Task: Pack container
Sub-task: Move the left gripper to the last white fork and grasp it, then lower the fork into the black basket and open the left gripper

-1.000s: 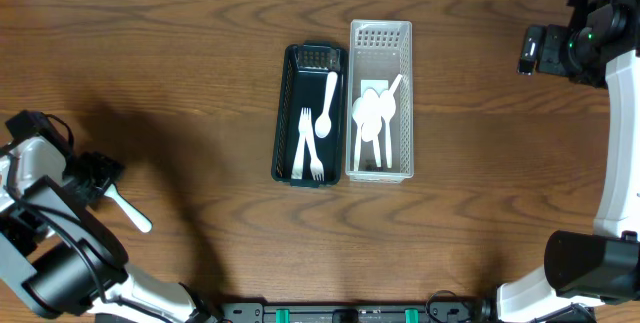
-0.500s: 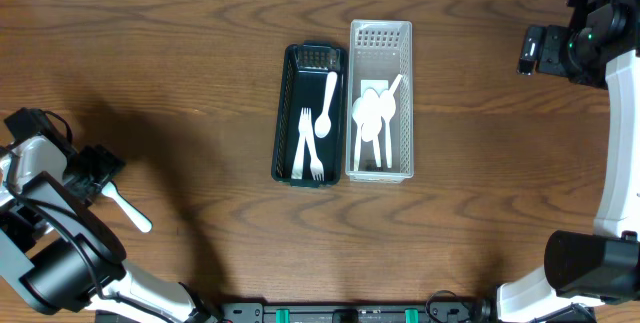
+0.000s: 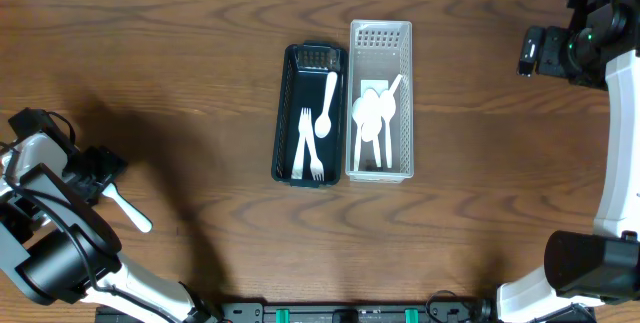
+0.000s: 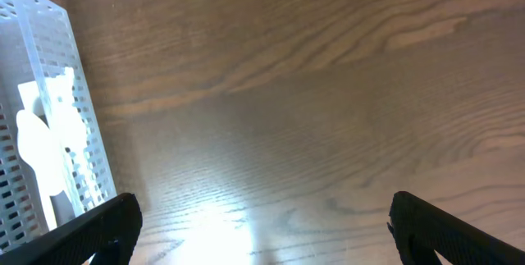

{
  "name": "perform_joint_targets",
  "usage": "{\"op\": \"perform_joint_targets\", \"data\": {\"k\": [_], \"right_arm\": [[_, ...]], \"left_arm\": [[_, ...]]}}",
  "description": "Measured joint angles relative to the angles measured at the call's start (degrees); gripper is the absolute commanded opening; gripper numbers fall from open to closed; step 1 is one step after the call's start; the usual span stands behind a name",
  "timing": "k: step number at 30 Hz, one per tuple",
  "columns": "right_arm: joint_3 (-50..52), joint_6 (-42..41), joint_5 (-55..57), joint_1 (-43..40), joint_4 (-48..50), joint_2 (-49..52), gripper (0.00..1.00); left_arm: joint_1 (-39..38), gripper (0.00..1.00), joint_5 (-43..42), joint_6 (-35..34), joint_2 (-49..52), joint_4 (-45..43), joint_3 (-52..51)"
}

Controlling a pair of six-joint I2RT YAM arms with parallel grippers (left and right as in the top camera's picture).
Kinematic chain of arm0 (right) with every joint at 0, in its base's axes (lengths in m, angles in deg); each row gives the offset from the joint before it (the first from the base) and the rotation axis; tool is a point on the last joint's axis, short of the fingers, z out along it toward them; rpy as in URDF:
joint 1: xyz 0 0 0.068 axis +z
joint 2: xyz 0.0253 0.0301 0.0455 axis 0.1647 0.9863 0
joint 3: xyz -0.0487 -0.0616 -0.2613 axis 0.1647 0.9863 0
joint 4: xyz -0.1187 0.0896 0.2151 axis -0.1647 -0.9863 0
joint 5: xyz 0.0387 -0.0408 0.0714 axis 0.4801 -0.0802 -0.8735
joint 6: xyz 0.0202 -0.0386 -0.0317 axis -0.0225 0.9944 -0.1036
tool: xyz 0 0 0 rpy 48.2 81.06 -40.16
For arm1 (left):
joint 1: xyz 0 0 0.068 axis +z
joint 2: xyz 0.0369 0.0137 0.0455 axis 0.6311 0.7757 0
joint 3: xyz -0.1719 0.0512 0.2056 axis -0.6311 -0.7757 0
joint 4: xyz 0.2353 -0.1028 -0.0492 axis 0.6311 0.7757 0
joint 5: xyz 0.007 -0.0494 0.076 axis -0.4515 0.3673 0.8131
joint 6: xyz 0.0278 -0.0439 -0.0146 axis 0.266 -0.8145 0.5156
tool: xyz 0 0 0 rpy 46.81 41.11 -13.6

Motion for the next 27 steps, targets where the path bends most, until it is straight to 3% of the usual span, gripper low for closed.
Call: {"op": "perform_joint_targets", "data": {"k": [3, 6, 19, 27], "right_arm": [[0.00, 0.00, 0.00, 0.00, -0.02, 0.00, 0.99], [0.00, 0.00, 0.00, 0.00, -0.04, 0.00, 0.99], [0.00, -0.02, 0.02, 0.00, 0.02, 0.00, 0.99], [0.00, 0.00, 0.04, 0.00, 0.09, 0.00, 0.99]], "left_arm": [[0.00, 0.51, 0.02, -0.04, 0.11, -0.26, 0.17], [0.00, 0.42, -0.11, -0.22, 0.13, -0.31, 0.20], [0.00, 0.40, -0.59, -0.33, 0.24, 1.31, 0.42], [-0.20, 0.27, -0.96, -0.59, 0.22, 2.64, 0.42]]}}
